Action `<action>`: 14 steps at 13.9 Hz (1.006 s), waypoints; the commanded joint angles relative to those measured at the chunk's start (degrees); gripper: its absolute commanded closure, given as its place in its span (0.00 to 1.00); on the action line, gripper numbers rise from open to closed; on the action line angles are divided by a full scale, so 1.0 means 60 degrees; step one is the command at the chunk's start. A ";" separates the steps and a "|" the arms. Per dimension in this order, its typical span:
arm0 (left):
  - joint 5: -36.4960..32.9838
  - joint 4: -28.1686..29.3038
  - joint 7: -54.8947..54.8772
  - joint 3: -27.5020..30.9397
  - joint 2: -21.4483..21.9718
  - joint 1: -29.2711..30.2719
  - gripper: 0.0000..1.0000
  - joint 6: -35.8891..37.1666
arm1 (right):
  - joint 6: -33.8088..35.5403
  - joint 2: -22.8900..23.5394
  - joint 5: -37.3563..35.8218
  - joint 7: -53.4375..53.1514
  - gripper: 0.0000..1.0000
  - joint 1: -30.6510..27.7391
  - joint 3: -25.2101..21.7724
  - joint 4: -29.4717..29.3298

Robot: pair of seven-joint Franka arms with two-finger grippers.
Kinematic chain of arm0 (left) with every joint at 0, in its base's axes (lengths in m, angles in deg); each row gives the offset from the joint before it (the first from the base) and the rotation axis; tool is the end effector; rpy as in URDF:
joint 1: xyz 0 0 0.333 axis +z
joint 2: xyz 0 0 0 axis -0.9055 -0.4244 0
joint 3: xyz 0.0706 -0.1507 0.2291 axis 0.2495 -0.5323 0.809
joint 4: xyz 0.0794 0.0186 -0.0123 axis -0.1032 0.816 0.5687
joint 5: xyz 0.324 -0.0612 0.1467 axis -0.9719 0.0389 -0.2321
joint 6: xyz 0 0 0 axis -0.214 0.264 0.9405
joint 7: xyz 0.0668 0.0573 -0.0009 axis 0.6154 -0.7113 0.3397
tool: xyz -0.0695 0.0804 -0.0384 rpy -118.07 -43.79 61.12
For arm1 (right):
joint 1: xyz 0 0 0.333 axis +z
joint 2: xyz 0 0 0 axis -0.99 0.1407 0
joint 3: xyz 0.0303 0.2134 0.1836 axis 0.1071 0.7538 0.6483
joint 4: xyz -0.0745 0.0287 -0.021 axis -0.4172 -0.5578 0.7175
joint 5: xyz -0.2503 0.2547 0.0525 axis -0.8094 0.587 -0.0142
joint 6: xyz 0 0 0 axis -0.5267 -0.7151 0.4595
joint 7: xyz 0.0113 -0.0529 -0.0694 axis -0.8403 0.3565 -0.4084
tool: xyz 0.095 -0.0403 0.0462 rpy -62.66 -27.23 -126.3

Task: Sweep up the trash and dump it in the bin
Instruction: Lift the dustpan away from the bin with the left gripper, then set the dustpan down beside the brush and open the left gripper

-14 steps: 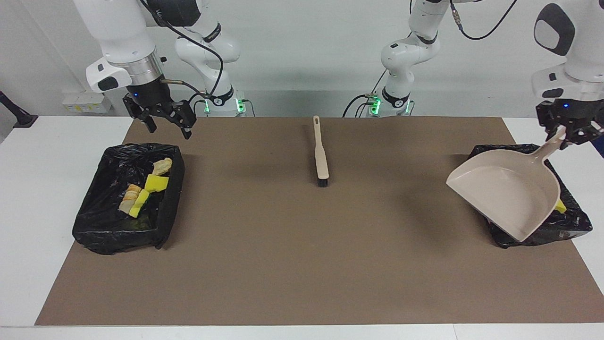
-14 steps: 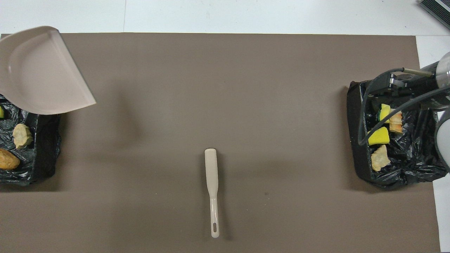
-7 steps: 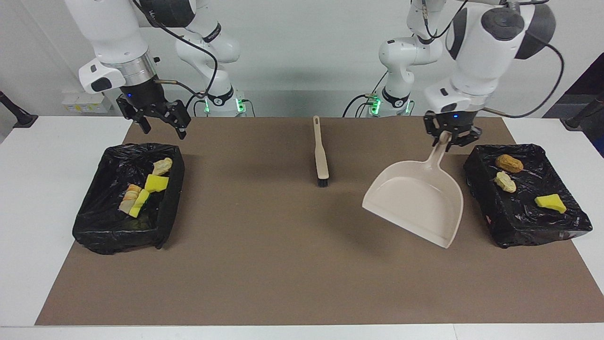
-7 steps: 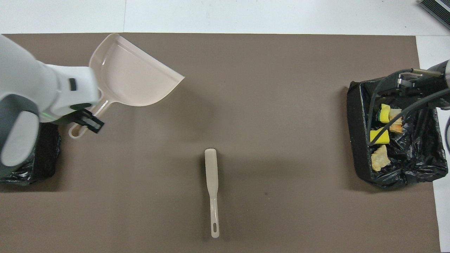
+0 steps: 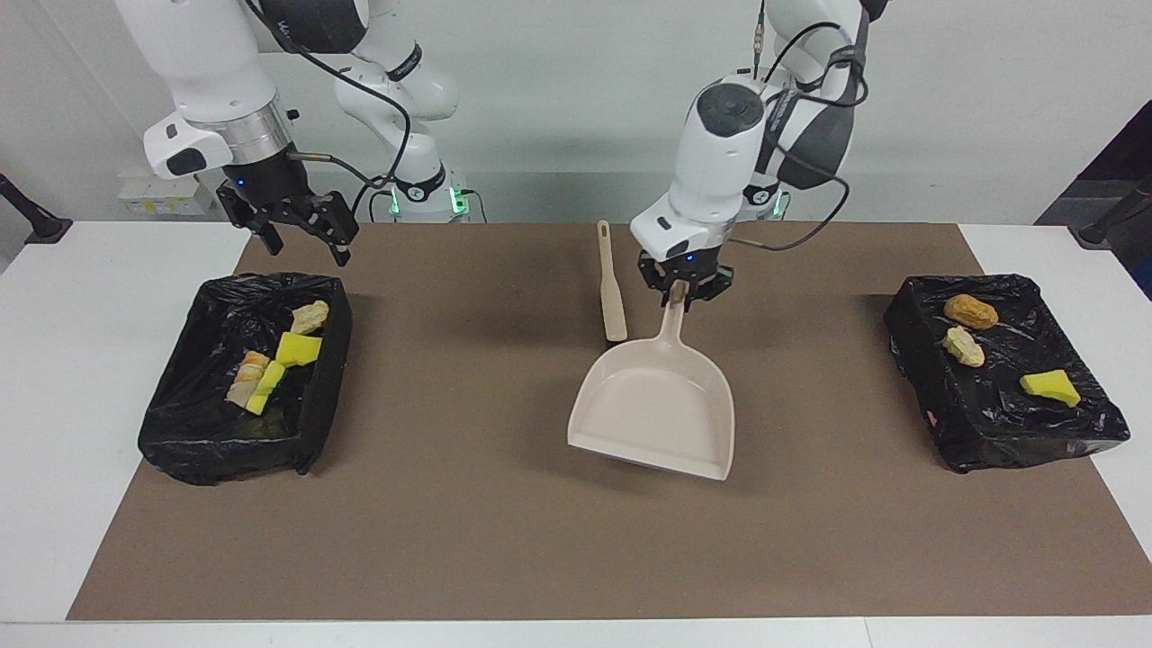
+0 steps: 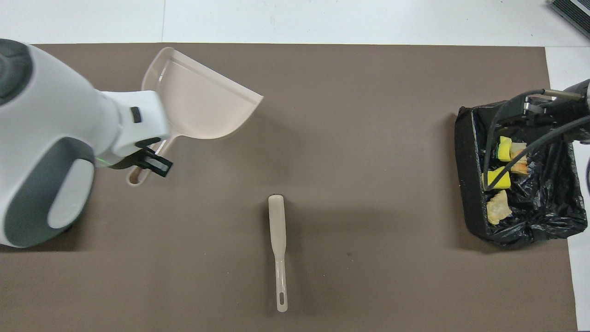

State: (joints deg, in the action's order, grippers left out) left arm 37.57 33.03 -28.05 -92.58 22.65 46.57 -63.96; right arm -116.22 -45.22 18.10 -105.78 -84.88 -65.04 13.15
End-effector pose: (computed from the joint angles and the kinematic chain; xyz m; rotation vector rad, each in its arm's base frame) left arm 0.4887 -0.3314 0.4414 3.0771 -0.4261 -0.0227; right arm 0.5432 0.0204 0.5996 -3.1118 0.3686 -0.0686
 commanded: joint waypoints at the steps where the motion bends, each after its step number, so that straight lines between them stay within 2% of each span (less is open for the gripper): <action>1: 0.0149 -0.0144 0.0880 0.0221 -0.0587 -0.0286 1.00 -0.0818 | -0.0025 0.0006 0.0096 0.0267 0.00 -0.0179 0.0049 0.0002; 3: 0.0223 -0.0100 0.1143 0.0221 -0.1024 -0.0316 1.00 -0.1679 | -0.0025 0.0006 0.0096 0.0252 0.00 -0.0179 0.0063 0.0016; 5: 0.0237 -0.0129 0.1275 0.0221 -0.1231 -0.0359 1.00 -0.1962 | -0.0011 -0.0009 0.0096 0.0237 0.00 -0.0179 0.0049 0.0031; 8: 0.0165 -0.0056 0.2592 0.0235 -0.1669 -0.0665 1.00 -0.2518 | -0.0011 -0.0009 0.0096 0.0223 0.00 -0.0179 0.0049 0.0046; 9: 0.0121 -0.0085 0.2609 0.0250 -0.1874 -0.0812 1.00 -0.2519 | -0.0011 -0.0024 0.0096 0.0223 0.00 -0.0179 0.0063 0.0046; 14: -0.0143 -0.0056 0.2492 0.0235 -0.1876 -0.0814 1.00 -0.2314 | -0.0011 -0.0024 0.0096 0.0267 0.00 -0.0179 0.0063 0.0046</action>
State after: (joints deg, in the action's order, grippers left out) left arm 37.86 32.90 -13.60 -92.12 11.14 42.54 -77.68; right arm -116.22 -45.22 18.10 -105.78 -85.25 -65.02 13.20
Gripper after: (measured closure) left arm 0.678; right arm 0.000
